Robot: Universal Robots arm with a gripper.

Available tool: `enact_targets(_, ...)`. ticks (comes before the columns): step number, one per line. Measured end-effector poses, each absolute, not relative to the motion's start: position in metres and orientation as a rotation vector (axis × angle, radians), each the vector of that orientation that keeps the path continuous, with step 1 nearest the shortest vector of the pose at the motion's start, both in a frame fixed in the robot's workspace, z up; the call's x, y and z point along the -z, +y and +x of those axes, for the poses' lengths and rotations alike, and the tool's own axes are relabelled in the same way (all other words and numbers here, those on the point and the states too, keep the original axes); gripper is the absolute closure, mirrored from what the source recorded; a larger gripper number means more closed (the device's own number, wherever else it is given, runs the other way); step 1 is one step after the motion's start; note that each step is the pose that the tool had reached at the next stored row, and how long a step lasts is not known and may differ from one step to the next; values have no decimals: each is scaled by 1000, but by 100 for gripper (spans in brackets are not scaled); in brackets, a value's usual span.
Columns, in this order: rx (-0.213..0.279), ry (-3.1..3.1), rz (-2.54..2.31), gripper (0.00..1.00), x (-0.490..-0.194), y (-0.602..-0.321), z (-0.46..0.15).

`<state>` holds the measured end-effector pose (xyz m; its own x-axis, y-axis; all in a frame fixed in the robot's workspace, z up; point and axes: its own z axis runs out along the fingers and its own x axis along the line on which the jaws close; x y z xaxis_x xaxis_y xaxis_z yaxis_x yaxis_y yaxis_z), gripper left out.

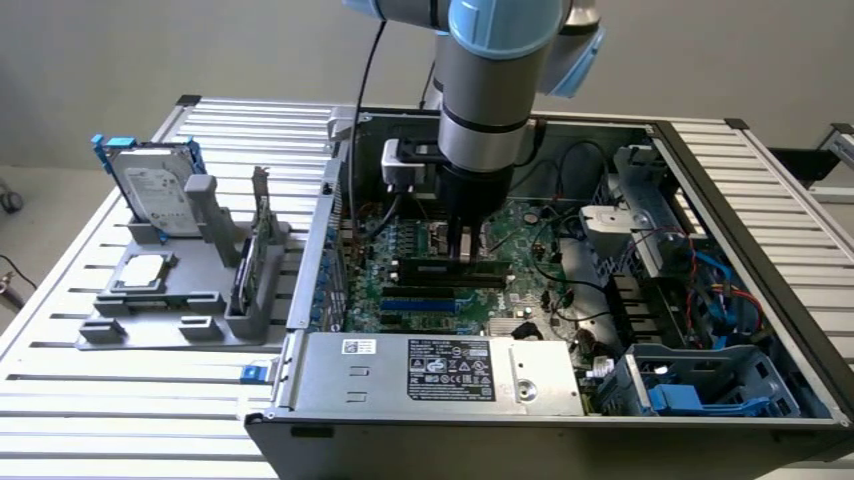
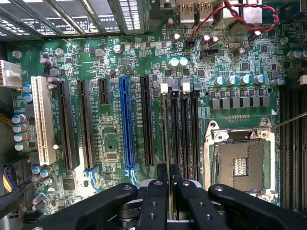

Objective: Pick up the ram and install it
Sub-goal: 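Insert the ram into the slot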

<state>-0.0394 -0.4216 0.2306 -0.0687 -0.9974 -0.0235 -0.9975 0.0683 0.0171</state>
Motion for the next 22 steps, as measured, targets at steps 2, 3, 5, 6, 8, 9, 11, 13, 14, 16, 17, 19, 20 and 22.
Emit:
enact_targets(2, -45, 2292, -2140, 86, -229, -422, -39)
enact_targets(3, -45, 2292, -2140, 86, -228, -422, -39)
enact_targets(5, -46, 2292, -2140, 86, -227, -422, -39)
enact_targets(6, -46, 2291, -2140, 86, -226, -422, -39)
enact_targets(8, -47, 2291, -2139, 86, -226, -422, -39)
enact_targets(9, -48, 2291, -2139, 86, -226, -422, -39)
enact_targets(11, -50, 2290, -2138, 86, -226, -422, -39)
enact_targets(13, -51, 2290, -2138, 86, -226, -422, -39)
enact_targets(14, -51, 2290, -2138, 86, -226, -422, -39)
enact_targets(16, -52, 2290, -2138, 86, -225, -422, -39)
enact_targets(17, -53, 2290, -2138, 86, -225, -422, -39)
enact_targets(19, -54, 2291, -2139, 86, -225, -422, -39)
enact_targets(20, -54, 2291, -2139, 86, -224, -422, -39)
enact_targets(22, -55, 2291, -2139, 86, -224, -422, -39)
